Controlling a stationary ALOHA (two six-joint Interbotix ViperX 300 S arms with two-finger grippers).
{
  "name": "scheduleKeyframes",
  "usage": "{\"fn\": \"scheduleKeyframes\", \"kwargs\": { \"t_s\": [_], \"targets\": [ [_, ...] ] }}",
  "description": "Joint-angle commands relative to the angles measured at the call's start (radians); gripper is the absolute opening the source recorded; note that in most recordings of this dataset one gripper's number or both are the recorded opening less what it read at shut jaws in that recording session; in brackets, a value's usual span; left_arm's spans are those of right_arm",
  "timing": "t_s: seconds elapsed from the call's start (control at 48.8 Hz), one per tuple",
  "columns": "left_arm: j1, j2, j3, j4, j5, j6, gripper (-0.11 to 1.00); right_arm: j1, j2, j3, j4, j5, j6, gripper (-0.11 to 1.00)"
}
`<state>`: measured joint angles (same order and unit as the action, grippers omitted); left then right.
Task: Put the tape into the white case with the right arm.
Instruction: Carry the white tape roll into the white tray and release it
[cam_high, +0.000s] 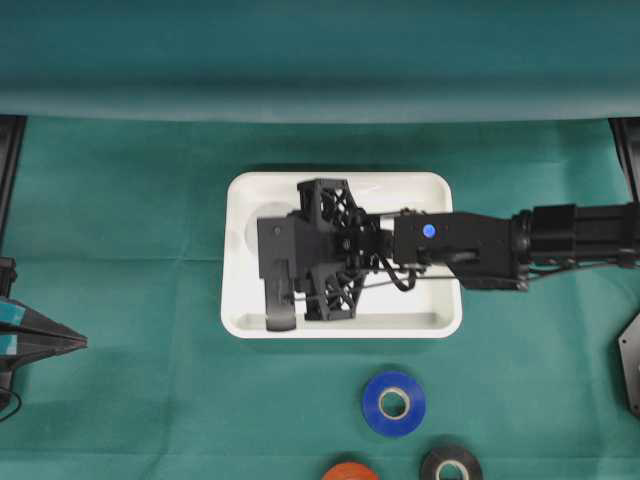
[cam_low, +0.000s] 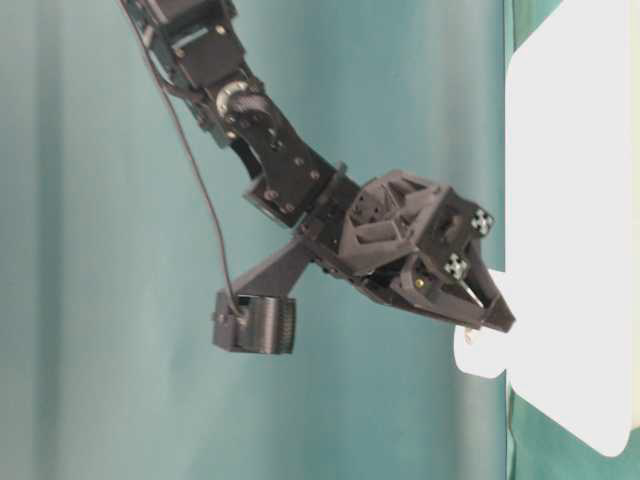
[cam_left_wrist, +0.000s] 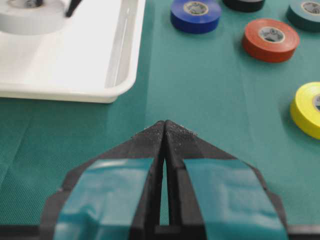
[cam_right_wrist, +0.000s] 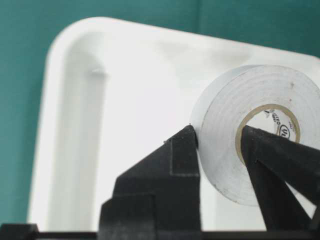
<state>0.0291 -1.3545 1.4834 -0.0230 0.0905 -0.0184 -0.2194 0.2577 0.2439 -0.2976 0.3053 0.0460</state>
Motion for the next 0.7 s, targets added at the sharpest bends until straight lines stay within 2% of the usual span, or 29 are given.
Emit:
{"fn": "scheduleKeyframes", "kwargs": {
  "t_s": [0.0,0.677],
  "targets": [
    [0.002,0.008,-0.011,-0.002,-0.008,0.002,0.00,-0.028,-0.005,-0.035,-0.003,-0.031,-0.002,0.02],
    [0.006,0.008,-0.011,-0.002,-0.008,0.002,0.00,-0.049,0.040,-0.048,-0.005,-0.035,-0.002,0.02]
  ]
}}
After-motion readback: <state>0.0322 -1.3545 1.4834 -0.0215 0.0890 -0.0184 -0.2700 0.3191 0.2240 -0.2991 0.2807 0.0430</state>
